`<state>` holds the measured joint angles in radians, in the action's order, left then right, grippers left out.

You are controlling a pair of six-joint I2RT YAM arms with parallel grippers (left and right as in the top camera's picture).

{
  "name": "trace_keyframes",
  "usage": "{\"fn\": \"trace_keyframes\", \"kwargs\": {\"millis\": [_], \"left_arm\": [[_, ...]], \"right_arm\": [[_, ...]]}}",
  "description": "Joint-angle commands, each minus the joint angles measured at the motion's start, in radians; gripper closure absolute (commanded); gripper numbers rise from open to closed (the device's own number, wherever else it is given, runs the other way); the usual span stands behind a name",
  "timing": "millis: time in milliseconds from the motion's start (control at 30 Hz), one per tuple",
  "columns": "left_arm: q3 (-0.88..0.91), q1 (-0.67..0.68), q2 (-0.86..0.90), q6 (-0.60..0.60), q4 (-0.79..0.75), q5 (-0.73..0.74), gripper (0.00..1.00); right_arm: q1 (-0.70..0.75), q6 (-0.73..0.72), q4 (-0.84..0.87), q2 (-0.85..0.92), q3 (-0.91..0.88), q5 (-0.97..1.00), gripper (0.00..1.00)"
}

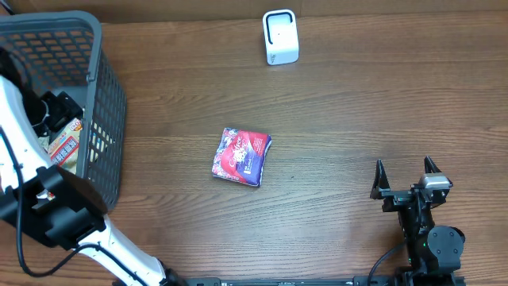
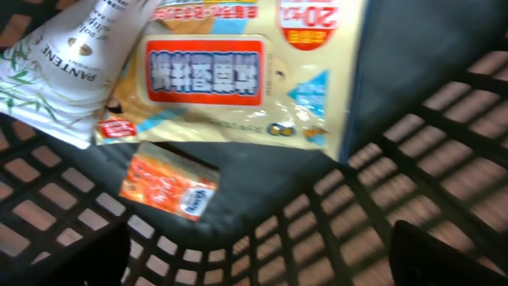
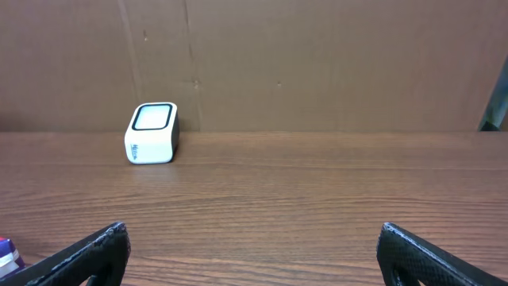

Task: Scan the item barcode
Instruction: 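Lower the left gripper and grasp the beige wet-wipe pack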

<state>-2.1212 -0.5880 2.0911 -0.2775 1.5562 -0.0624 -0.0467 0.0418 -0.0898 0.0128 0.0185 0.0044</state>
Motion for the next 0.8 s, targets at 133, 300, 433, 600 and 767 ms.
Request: {"fn": "trace_keyframes", "kwargs": {"millis": [133,300,433,600,767], "left_arm": [[0.026,0.000,0.094,-0.037,-0.062,-0.095,0.00],[0.026,0.001,0.118,-0.034,-0.104,-0.095,0.00],[0.026,0.002,0.124,-0.006,-0.133,-0.094,0.00],[0.027,0.008,0.130,-0.008,-0.151,-0.034,0.00],[0.072,0.023,0.131,-0.051,-0.191,-0.011,0.00]], "right_arm": [[-0.005,0.005,0.007,-0.010,-0.011,0.002,0.00],[-0.005,0.005,0.007,-0.010,-0.011,0.002,0.00],[-0.005,0.005,0.007,-0.010,-0.011,0.002,0.00],[-0.005,0.005,0.007,-0.010,-0.011,0.002,0.00],[-0.005,0.005,0.007,-0.010,-0.011,0.002,0.00]]}}
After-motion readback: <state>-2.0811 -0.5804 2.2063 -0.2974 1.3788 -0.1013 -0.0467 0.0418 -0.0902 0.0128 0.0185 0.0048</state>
